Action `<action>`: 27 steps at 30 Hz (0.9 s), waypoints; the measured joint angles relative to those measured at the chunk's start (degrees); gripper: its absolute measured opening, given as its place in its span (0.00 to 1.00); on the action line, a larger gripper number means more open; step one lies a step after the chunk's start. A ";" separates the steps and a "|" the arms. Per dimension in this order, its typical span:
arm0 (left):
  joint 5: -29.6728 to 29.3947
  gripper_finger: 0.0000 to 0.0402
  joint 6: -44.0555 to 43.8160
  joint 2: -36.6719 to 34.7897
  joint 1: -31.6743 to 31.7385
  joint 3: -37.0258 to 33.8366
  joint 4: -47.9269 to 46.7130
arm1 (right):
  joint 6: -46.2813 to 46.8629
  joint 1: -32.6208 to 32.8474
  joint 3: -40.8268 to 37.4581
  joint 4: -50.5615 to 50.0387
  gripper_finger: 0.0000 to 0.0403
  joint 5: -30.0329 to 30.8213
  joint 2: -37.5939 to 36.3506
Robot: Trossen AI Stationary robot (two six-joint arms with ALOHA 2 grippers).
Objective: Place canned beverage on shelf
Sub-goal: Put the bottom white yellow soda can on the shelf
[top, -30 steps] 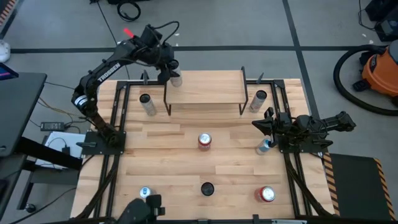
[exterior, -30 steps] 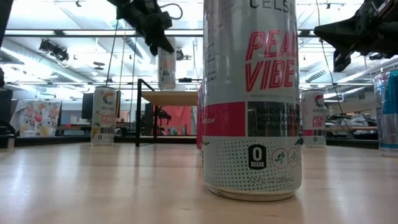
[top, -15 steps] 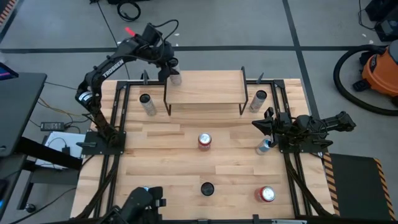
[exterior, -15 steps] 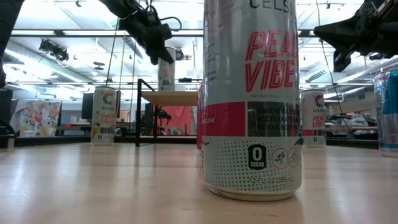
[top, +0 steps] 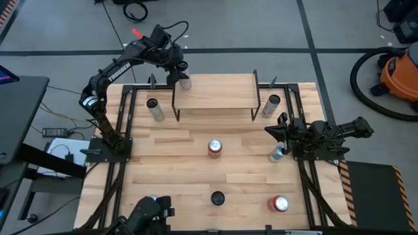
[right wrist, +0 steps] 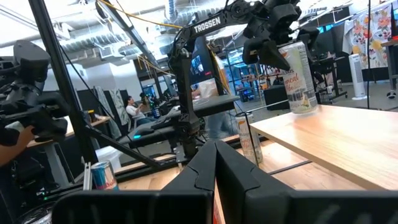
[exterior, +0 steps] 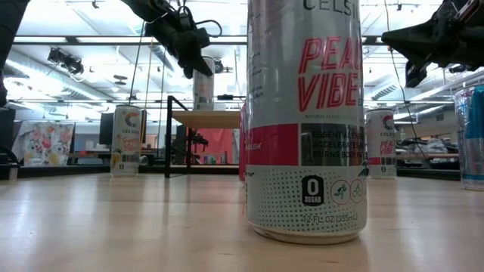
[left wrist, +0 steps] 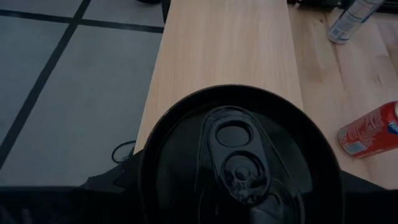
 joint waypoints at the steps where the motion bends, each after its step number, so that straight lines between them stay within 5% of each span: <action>1: 0.02 0.68 -0.09 0.00 0.00 0.00 -0.01 | 0.00 0.00 -0.01 0.00 0.04 0.00 0.00; 27: -0.18 0.73 1.20 0.00 -0.24 -0.04 0.23 | -0.02 0.00 0.01 0.46 0.04 0.04 0.00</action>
